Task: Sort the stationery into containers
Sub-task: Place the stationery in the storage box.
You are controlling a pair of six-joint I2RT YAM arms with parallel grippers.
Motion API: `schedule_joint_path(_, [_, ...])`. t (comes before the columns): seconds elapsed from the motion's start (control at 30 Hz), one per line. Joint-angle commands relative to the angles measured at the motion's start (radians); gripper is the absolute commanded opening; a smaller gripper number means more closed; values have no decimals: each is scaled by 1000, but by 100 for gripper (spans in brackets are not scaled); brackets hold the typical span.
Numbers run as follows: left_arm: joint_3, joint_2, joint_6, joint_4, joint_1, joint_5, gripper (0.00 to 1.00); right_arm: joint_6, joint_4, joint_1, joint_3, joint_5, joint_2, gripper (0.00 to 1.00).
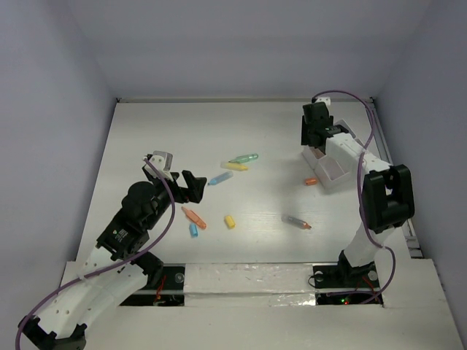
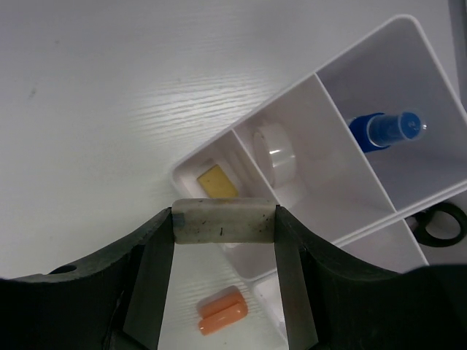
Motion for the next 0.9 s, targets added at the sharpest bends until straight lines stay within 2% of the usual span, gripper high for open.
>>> schedule_joint_path(0.0, [18, -10, 8, 40, 5, 13, 99, -18, -8, -8, 7, 81, -2, 48])
schedule_joint_path(0.07, [18, -7, 8, 42, 5, 16, 99, -19, -3, -8, 3, 81, -2, 51])
schedule_joint_path(0.33, [18, 0, 8, 42, 5, 16, 99, -13, -5, -17, 8, 69, -1, 75])
schedule_joint_path(0.4, [18, 0, 8, 42, 5, 13, 99, -10, -5, -17, 8, 66, -2, 77])
schedule_joint_path(0.57, [18, 4, 8, 42, 5, 12, 99, 4, -16, -17, 10, 38, -25, 78])
schedule_joint_path(0.67, [18, 7, 8, 43, 5, 12, 99, 14, -25, -17, -13, -30, -85, 76])
schedule_joint_path(0.77, [18, 9, 8, 43, 5, 13, 99, 30, -52, 38, -62, -73, -178, 67])
schedule_joint_path(0.8, [20, 10, 8, 43, 5, 13, 99, 44, -65, 72, -84, -112, -202, 61])
schedule_joint_path(0.87, [20, 10, 8, 42, 14, 15, 99, 94, -98, 109, -176, -158, -286, 55])
